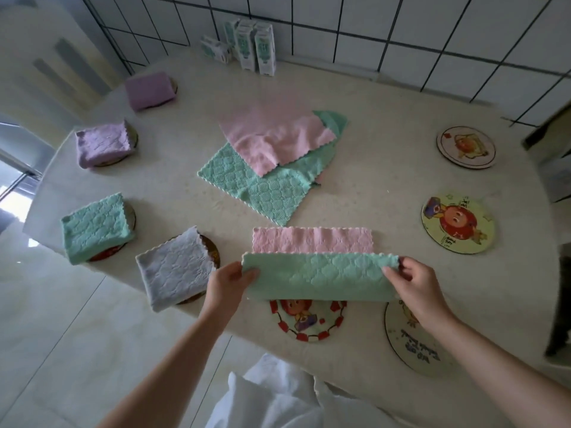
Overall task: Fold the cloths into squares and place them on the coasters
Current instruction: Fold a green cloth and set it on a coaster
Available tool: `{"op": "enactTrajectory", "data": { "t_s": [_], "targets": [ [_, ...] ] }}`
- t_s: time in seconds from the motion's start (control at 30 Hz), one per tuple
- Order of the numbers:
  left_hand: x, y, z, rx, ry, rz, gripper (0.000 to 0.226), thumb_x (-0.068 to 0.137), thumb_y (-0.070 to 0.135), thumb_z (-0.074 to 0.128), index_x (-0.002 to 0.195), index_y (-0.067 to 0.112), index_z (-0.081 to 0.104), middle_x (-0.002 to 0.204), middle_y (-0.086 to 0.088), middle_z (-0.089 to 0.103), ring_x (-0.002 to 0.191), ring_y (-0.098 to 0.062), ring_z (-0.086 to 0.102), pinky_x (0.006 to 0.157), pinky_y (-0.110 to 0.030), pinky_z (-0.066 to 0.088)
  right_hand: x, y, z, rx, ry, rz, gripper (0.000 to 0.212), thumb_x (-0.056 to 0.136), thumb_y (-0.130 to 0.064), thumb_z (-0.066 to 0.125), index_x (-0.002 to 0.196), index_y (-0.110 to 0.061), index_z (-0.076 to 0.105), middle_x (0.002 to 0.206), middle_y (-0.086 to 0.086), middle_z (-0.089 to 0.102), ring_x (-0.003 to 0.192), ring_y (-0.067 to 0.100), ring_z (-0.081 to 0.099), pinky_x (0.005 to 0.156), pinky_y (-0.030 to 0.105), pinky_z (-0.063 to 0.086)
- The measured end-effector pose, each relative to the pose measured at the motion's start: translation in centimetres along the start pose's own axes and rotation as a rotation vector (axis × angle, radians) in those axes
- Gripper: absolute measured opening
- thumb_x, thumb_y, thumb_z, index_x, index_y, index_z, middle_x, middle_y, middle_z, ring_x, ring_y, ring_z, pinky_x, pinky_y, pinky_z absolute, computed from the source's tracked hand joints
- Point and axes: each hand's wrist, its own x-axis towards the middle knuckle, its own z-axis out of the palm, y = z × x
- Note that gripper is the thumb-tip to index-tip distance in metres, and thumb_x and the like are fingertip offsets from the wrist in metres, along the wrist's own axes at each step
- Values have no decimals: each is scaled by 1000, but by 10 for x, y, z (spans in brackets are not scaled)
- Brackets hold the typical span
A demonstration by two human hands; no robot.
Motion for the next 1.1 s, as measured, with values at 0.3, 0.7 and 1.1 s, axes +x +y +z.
{"op": "enactTrajectory", "data": {
  "t_s": [0.3,0.7,1.1],
  "targets": [
    [71,0,21,-77,2,-228,14,87,19,66,76,12,70,86,-18,70,72,-25,60,71,-45,56,76,5,35,-87,114,218,15,92,-16,55,86,-6,64,67,5,60,54,14,45,51,24,35],
    [87,1,25,-35,-33,-202,13,93,21,58,90,10,64,79,-4,67,59,-15,54,49,-23,44,99,13,38,-127,122,290,22,92,-23,57,77,-7,60,61,-1,52,54,13,43,51,26,33],
    [102,-6,30,137,64,-252,21,88,35,63,93,15,67,88,-5,68,74,-24,61,63,-31,52,102,9,38,-143,175,323,21,86,-30,65,92,-10,65,84,2,65,79,18,60,67,27,44]
  ]
}}
